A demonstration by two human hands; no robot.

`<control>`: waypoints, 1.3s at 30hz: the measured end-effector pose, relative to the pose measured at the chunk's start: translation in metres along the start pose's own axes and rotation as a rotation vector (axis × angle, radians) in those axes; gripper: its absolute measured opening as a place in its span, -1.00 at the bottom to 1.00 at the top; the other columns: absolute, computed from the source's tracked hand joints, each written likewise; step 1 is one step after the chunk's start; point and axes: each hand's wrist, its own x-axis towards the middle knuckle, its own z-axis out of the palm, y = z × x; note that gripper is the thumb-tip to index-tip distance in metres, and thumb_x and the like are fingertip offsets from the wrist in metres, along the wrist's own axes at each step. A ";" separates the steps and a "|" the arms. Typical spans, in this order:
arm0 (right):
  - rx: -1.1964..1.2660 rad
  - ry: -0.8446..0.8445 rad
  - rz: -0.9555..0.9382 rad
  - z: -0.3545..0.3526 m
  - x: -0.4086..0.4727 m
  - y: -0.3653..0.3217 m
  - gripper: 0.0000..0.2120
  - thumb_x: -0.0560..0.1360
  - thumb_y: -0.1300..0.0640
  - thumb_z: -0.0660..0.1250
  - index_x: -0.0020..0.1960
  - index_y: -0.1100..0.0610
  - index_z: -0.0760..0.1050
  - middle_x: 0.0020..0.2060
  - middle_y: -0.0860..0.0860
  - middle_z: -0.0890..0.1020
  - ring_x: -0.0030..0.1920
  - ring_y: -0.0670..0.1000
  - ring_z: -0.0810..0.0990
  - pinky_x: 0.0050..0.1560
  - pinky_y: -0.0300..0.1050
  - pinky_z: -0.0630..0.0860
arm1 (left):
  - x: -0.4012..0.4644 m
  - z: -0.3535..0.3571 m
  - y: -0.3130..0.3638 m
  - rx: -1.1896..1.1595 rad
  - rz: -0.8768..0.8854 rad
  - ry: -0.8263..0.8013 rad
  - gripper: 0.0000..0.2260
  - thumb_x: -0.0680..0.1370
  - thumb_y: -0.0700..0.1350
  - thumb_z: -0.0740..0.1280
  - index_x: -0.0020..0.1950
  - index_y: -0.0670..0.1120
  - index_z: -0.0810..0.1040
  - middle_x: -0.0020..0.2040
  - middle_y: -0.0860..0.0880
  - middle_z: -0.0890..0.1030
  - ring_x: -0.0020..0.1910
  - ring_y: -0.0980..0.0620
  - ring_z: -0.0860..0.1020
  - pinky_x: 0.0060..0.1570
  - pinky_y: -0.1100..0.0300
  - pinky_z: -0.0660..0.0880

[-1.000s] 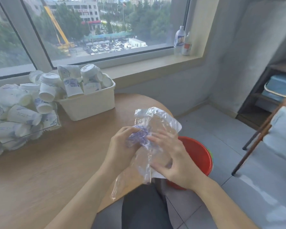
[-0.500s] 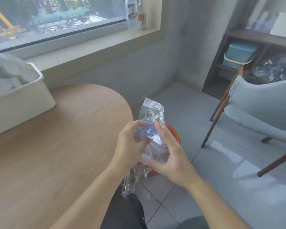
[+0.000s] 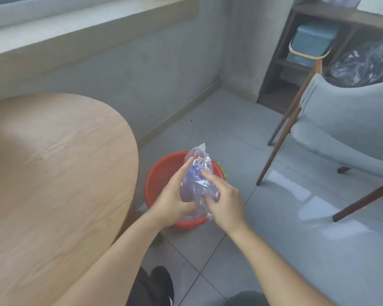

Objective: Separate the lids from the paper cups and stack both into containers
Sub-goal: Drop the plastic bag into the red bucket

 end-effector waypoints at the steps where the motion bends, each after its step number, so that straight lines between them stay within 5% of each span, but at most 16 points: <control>1: -0.005 -0.010 0.003 0.006 0.008 0.009 -0.32 0.43 0.44 0.37 0.43 -0.11 0.55 0.29 -0.40 0.55 0.30 -0.34 0.54 0.27 -0.29 0.52 | 0.005 0.002 -0.012 0.028 -0.019 0.032 -0.03 0.37 -0.35 0.42 0.67 0.21 0.17 0.63 0.27 0.23 0.63 0.04 0.27 0.55 -0.18 0.34; 3: -0.029 -0.018 0.002 0.020 0.023 0.028 -0.34 0.43 0.46 0.35 0.40 -0.08 0.58 0.28 -0.35 0.57 0.30 -0.36 0.51 0.35 -0.26 0.49 | 0.015 0.009 -0.034 0.094 -0.058 0.120 -0.07 0.35 -0.31 0.41 0.63 0.24 0.20 0.60 0.25 0.28 0.57 0.31 0.22 0.57 0.17 0.27; 6: -0.070 -0.075 0.020 0.042 0.042 0.051 -0.35 0.42 0.45 0.31 0.38 -0.08 0.57 0.35 -0.22 0.57 0.37 -0.21 0.51 0.43 -0.13 0.44 | 0.025 0.022 -0.064 0.187 -0.085 0.232 -0.10 0.42 -0.39 0.41 0.59 0.28 0.20 0.57 0.22 0.33 0.55 0.27 0.26 0.39 0.54 0.20; 10: -0.087 -0.221 0.051 0.066 0.057 0.078 -0.37 0.52 0.31 0.33 0.49 -0.17 0.44 0.56 -0.12 0.31 0.55 -0.13 0.29 0.47 -0.30 0.25 | 0.037 0.024 -0.106 0.294 -0.140 0.335 -0.16 0.47 -0.33 0.47 0.65 0.14 0.24 0.55 0.22 0.35 0.55 0.16 0.33 0.49 0.18 0.34; 16: -0.192 -0.335 -0.035 0.088 0.077 0.122 -0.37 0.63 -0.10 0.36 0.62 -0.30 0.19 0.69 -0.07 0.02 0.65 -0.02 0.15 0.52 -0.07 0.27 | 0.056 0.022 -0.147 0.364 -0.251 0.383 -0.11 0.55 -0.14 0.54 0.68 0.26 0.07 0.62 0.04 0.32 0.56 0.03 0.33 0.37 0.19 0.34; 18: -0.264 -0.320 -0.088 0.097 0.079 0.136 -0.39 0.64 -0.04 0.37 0.62 -0.28 0.22 0.69 0.00 0.06 0.63 0.07 0.23 0.46 0.00 0.38 | 0.061 0.026 -0.165 0.433 -0.300 0.301 -0.04 0.54 -0.07 0.54 0.67 0.30 -0.07 0.68 -0.04 0.20 0.65 -0.07 0.21 0.52 -0.01 0.33; 22: -0.478 -0.338 -0.026 0.114 0.086 0.173 -0.36 0.64 0.15 0.37 0.62 -0.22 0.25 0.68 0.12 0.09 0.67 0.19 0.11 0.46 0.14 0.44 | 0.063 0.040 -0.190 0.753 -0.527 0.015 -0.07 0.61 0.16 0.41 0.71 0.15 -0.23 0.73 -0.07 -0.20 0.70 -0.19 -0.19 0.65 -0.17 -0.10; 25: -0.699 -0.681 0.147 0.129 0.086 0.192 -0.33 0.67 -0.04 0.29 0.66 -0.28 0.03 0.70 0.09 -0.02 0.68 0.24 -0.06 0.59 0.28 0.22 | 0.054 0.050 -0.199 0.910 -0.570 -0.117 -0.16 0.66 0.20 0.27 0.72 0.02 -0.21 0.72 -0.06 -0.25 0.69 -0.15 -0.28 0.62 -0.18 -0.28; 27: -0.769 -1.002 0.199 0.136 0.084 0.196 -0.23 0.62 -0.25 0.28 0.67 -0.25 -0.08 0.70 0.10 0.02 0.67 0.25 0.05 0.61 0.26 0.16 | 0.048 0.052 -0.202 0.990 -0.586 -0.192 -0.21 0.68 0.24 0.17 0.73 -0.04 -0.18 0.72 -0.09 -0.21 0.69 -0.14 -0.26 0.60 -0.18 -0.32; 29: -0.719 -1.131 0.273 0.138 0.083 0.194 -0.11 0.55 -0.27 0.35 0.68 -0.22 -0.11 0.69 0.12 0.05 0.65 0.25 0.13 0.61 0.22 0.19 | 0.044 0.052 -0.204 1.027 -0.583 -0.237 -0.25 0.70 0.24 0.11 0.72 -0.06 -0.17 0.73 -0.11 -0.18 0.70 -0.12 -0.22 0.61 -0.16 -0.30; 35: -0.641 -0.830 0.193 0.110 0.078 0.174 -0.18 0.56 -0.24 0.30 0.67 -0.28 -0.08 0.70 0.08 -0.09 0.69 0.21 -0.15 0.64 0.25 -0.20 | 0.045 0.051 -0.183 0.955 -0.520 -0.126 -0.21 0.69 0.18 0.19 0.72 -0.08 -0.21 0.73 -0.11 -0.17 0.71 -0.12 -0.17 0.67 -0.10 -0.15; 39: -0.616 -0.739 0.150 0.082 0.077 0.152 -0.18 0.55 -0.13 0.36 0.68 -0.23 -0.01 0.70 0.07 0.03 0.69 0.15 -0.02 0.65 0.18 -0.01 | 0.045 0.045 -0.145 0.897 -0.424 0.000 -0.22 0.68 0.13 0.25 0.72 -0.07 -0.14 0.73 -0.10 -0.05 0.71 -0.12 -0.09 0.66 -0.07 -0.03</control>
